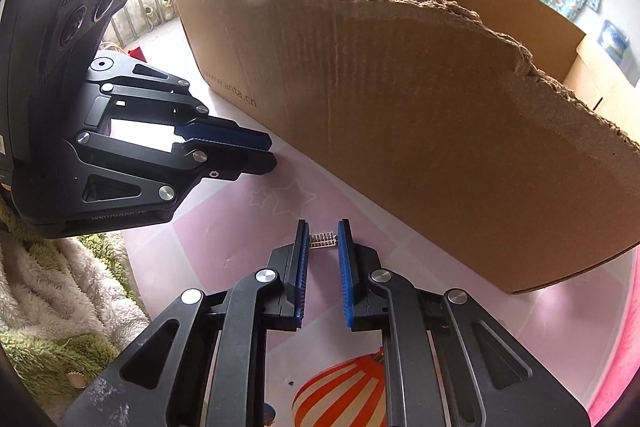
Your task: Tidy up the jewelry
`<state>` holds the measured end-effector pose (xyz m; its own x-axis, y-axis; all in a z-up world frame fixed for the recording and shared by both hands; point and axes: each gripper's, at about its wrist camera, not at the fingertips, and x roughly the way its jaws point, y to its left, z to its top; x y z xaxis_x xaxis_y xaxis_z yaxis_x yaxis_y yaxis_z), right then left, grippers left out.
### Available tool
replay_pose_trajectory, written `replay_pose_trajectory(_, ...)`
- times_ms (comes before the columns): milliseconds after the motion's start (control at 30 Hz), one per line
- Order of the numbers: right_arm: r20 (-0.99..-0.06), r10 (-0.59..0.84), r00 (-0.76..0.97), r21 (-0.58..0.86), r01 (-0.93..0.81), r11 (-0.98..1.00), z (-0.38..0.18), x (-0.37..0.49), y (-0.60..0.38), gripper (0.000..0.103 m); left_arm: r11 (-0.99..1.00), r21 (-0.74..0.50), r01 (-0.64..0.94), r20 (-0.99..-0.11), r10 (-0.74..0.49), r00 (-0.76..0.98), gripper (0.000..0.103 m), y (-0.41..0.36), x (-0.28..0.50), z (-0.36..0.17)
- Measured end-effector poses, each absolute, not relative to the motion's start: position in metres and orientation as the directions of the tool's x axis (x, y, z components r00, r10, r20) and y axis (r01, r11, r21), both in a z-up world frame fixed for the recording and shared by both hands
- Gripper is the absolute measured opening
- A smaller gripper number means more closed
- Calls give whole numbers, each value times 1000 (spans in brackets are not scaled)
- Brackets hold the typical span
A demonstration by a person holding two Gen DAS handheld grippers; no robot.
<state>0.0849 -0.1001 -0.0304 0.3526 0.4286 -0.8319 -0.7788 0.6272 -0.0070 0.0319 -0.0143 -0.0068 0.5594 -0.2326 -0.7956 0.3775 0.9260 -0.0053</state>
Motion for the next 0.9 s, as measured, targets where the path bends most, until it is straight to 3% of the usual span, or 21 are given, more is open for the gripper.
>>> replay_pose_trajectory(67, -830, 433, 352, 3, -773, 634, -31, 86, -102, 12, 926, -4, 378, -795, -232, 560, 10, -14, 32, -7)
replay_pose_trajectory(167, -829, 434, 352, 17, -761, 648, -24, 86, -115, 0, 926, -5, 378, -796, -232, 559, 10, -15, 32, -7)
replay_pose_trajectory(400, -825, 441, 352, 31, -753, 658, -18, 82, -124, 2, 926, -4, 377, -796, -231, 560, 10, -14, 32, -6)
replay_pose_trajectory(533, -835, 435, 337, 26, -765, 643, -22, 85, -116, 21, 926, -5, 377, -796, -232, 560, 10, -14, 32, -6)
replay_pose_trajectory(767, -876, 367, 312, -31, -796, 604, -28, 85, -92, 21, 926, -4, 377, -796, -231, 560, 10, -14, 32, -6)
replay_pose_trajectory(833, -884, 352, 308, -41, -801, 597, -28, 85, -87, 11, 926, -5, 377, -796, -232, 559, 10, -14, 32, -6)
replay_pose_trajectory(900, -887, 332, 320, -66, -800, 596, -29, 83, -83, 11, 926, -7, 377, -795, -234, 560, 10, -14, 31, -6)
